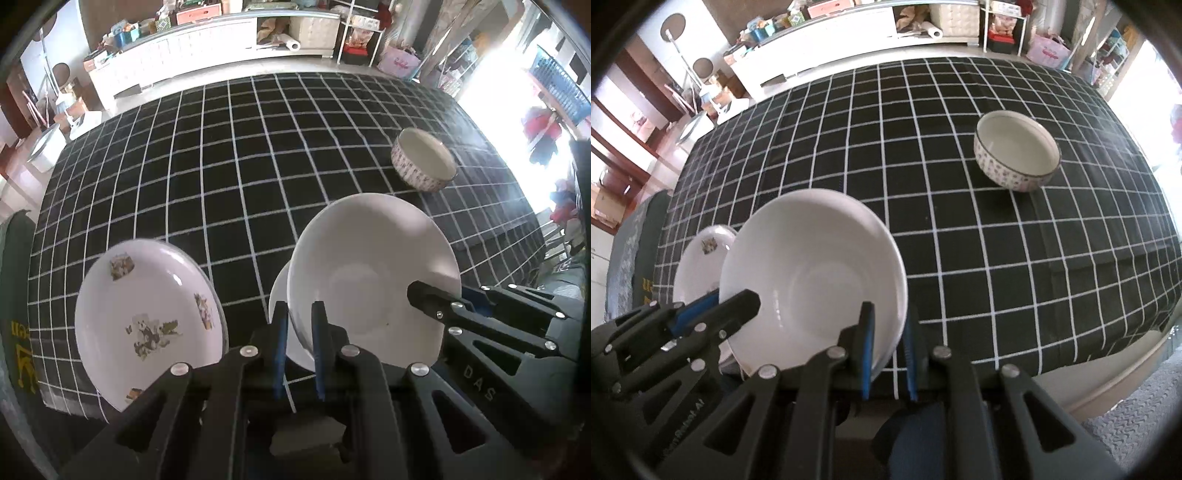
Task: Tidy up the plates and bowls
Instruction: 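Lower the held white bowl into the other white bowl beside the plates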
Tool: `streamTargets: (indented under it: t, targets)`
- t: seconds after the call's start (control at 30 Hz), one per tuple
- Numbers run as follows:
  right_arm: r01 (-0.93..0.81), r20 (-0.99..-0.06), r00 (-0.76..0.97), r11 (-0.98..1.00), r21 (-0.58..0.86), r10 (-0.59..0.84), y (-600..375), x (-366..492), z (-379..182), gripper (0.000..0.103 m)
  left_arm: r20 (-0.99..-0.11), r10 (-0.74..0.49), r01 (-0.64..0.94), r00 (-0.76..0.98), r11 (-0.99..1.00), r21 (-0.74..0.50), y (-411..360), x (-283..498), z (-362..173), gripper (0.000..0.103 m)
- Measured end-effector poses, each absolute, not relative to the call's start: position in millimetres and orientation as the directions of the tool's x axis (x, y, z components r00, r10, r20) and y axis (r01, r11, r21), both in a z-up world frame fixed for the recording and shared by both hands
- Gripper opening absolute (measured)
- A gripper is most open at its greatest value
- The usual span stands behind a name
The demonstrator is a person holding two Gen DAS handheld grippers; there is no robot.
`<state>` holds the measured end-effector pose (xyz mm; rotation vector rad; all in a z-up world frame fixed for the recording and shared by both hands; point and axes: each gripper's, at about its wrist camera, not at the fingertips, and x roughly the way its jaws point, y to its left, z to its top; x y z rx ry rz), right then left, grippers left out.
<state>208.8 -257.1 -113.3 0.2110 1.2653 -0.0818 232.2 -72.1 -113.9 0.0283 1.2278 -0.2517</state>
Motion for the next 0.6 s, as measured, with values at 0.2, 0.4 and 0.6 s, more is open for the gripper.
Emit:
streamTargets:
  t: [0.2, 0.4, 0.6]
  targets:
    - [0.16, -0.962, 0.267, 0.983, 0.093, 0.047, -250, 210, -131, 0.018, -0.947, -0.177, 0.171, 0.267, 0.976, -0.134, -66, 231, -138, 0.011]
    - [0.15, -0.968, 0.246, 0.985, 0.09, 0.051, -245, 213, -144, 0.018, -0.953, -0.166, 0.161, 0.253, 0.979, -0.127, -61, 228, -150, 0.011]
    - [0.135, -0.971, 0.236, 0.989, 0.067, 0.034, -238, 215, -150, 0.018, -0.955, -0.142, 0.165, 0.259, 0.981, -0.101, -63, 231, -152, 0.011]
